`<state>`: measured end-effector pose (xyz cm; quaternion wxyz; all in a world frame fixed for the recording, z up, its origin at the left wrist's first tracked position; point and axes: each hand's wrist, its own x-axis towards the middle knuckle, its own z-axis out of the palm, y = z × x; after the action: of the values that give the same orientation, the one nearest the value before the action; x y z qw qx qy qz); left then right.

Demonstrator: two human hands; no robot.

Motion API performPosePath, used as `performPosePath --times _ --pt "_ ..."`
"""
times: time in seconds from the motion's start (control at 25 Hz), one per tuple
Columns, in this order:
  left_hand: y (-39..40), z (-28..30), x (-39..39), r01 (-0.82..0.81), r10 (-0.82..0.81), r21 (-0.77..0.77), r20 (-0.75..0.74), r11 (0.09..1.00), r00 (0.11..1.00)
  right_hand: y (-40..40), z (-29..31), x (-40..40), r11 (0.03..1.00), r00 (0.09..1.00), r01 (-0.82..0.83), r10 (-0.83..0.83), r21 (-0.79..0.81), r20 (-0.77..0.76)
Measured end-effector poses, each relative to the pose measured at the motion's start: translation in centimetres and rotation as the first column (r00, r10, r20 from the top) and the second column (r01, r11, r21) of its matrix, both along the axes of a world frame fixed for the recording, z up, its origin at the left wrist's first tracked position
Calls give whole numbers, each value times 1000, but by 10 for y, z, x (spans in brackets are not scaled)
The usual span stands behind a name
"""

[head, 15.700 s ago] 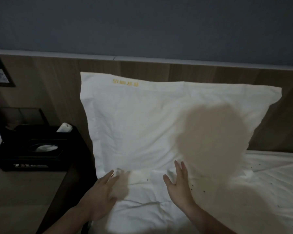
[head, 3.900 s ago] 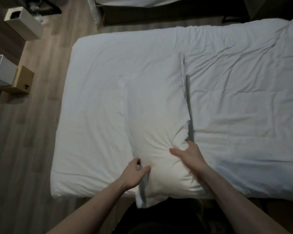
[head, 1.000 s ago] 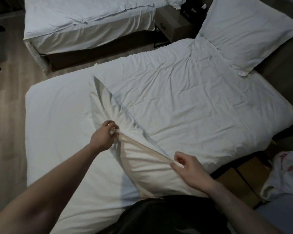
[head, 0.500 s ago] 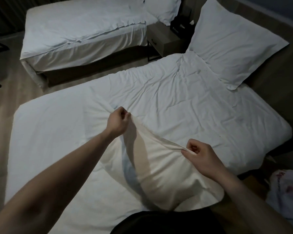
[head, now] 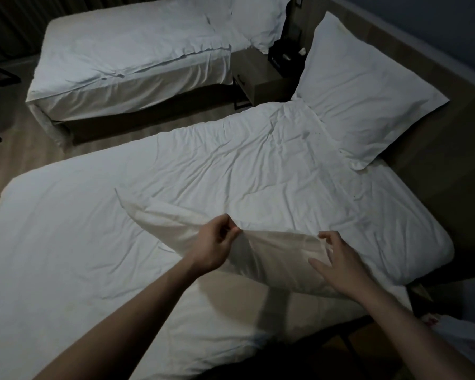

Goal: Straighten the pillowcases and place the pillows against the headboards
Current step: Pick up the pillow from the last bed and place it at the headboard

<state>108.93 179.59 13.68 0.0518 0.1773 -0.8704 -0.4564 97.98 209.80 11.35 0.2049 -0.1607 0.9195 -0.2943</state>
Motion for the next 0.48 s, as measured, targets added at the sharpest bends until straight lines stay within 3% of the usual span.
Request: performPosePath --times 0.08,0.2,0.32,0.48 --pt "11 -7 -7 40 -40 -13 44 999 998 -7 -4 -9 999 999 1 -2 36 46" --pt "11 -20 -15 26 -27 4 78 1000 997 -13 -22 -1 969 1000 -4 8 246 -16" --pt "-4 -30 -13 77 -72 -48 84 996 994 -11 -32 5 982 980 170 -159 86 -116" --pt "-42 -38 4 190 -138 -252 210 949 968 -2 -15 11 977 972 212 -209 11 -107"
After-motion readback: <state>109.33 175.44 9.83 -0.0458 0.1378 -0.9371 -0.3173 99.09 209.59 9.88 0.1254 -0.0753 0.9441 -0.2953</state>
